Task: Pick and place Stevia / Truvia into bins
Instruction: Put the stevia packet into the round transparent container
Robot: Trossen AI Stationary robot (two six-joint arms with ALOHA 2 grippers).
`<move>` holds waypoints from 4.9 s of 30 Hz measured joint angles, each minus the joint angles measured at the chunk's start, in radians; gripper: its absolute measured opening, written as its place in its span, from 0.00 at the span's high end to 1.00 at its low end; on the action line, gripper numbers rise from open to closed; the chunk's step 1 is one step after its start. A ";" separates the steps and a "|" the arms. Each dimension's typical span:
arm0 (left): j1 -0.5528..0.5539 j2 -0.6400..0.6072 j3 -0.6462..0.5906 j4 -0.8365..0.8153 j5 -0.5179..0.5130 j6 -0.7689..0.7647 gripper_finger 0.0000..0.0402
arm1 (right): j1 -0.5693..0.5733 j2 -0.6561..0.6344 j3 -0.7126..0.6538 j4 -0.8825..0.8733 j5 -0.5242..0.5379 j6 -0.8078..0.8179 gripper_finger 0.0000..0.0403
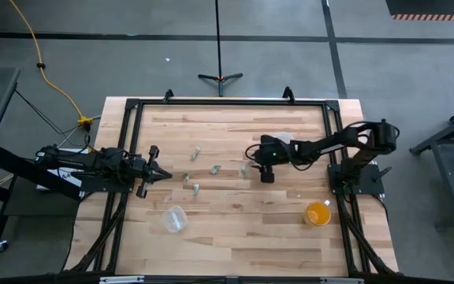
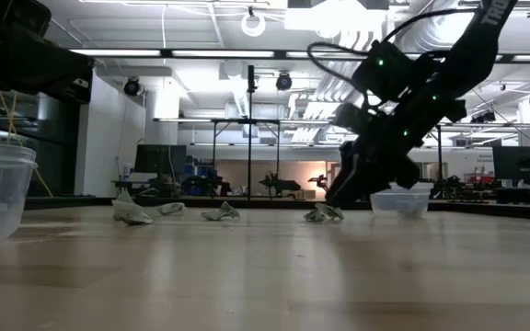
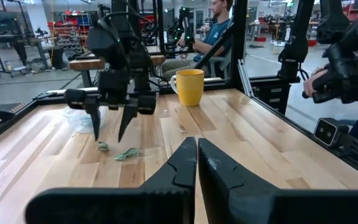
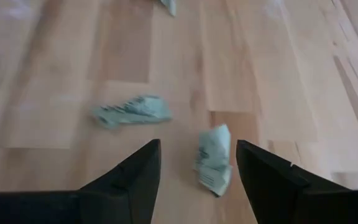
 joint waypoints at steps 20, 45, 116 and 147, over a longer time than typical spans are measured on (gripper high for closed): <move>0.000 0.000 0.000 0.000 0.000 0.000 0.87 | -0.023 0.020 0.000 0.007 -0.018 0.000 0.58; 0.000 0.000 0.000 0.000 0.000 0.000 0.87 | -0.021 0.068 0.002 0.027 0.000 0.043 0.63; 0.000 0.000 0.000 0.000 0.000 0.000 0.87 | 0.119 0.046 0.001 0.143 -0.065 0.067 0.45; 0.000 0.000 0.000 0.000 0.000 0.000 0.87 | 0.123 0.156 0.002 0.232 -0.041 0.140 0.68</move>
